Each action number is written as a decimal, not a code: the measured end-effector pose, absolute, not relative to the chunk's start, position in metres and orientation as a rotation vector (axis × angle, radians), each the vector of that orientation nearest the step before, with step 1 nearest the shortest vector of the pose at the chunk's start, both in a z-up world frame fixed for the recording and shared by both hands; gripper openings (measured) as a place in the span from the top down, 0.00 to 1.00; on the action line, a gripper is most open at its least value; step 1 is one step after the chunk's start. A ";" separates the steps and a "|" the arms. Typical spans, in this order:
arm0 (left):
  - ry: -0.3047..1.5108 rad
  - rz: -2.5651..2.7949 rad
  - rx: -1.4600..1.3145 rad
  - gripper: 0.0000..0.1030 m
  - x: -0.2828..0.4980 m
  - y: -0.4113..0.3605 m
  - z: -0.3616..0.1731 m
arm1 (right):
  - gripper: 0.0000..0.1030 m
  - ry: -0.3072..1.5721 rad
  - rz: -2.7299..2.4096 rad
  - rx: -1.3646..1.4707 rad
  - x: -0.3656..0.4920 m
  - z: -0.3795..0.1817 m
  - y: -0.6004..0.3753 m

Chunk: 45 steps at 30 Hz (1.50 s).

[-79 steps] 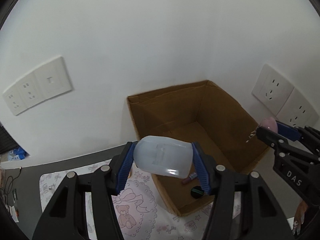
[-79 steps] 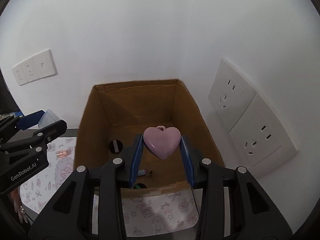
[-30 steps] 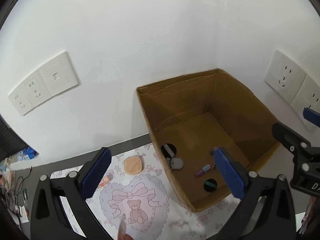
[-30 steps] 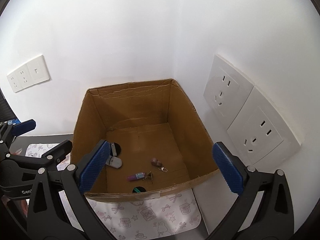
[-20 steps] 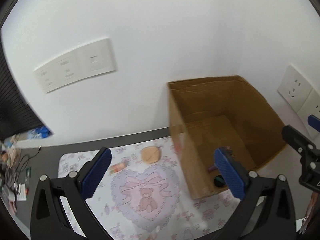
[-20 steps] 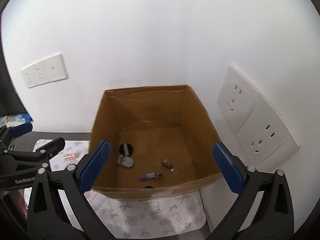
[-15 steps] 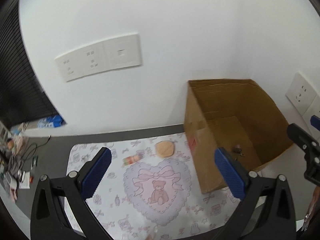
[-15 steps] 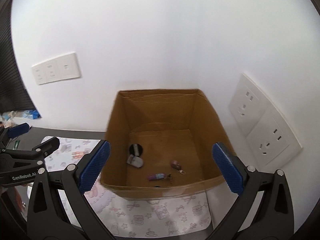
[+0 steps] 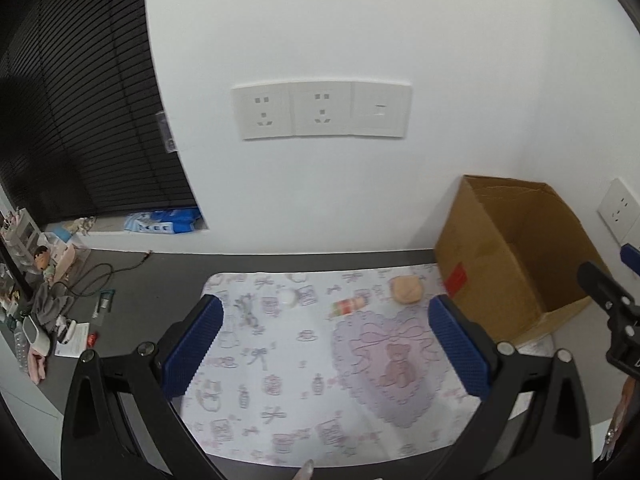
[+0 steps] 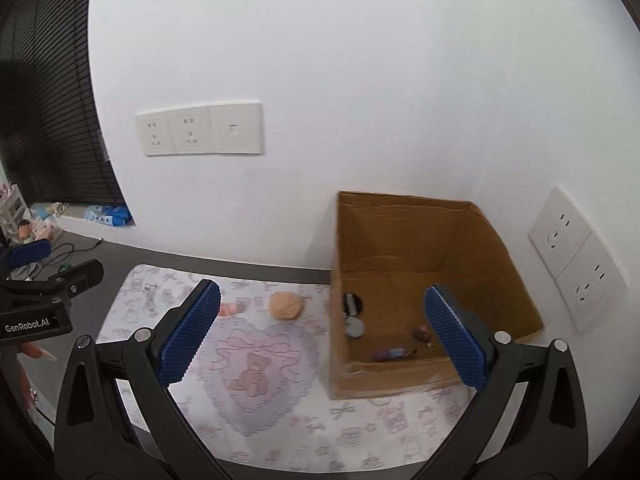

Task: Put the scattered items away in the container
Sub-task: 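Withdraw both tools from the box back over the mat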

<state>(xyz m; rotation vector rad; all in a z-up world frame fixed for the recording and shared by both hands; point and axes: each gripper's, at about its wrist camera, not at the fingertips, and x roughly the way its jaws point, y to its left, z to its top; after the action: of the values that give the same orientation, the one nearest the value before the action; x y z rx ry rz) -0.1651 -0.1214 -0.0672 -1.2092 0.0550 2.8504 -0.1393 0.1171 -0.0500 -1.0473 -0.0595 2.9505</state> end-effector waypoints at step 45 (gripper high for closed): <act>0.102 2.762 -1.380 0.00 -0.238 -0.166 -0.201 | 0.00 -0.128 2.864 -1.329 -0.221 -0.169 0.033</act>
<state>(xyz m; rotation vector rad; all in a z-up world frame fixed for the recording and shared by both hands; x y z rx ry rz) -0.2379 -0.1662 -0.2010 -1.3799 0.1018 2.7616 -0.2207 0.0331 -0.1686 -1.3285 -0.1281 2.8641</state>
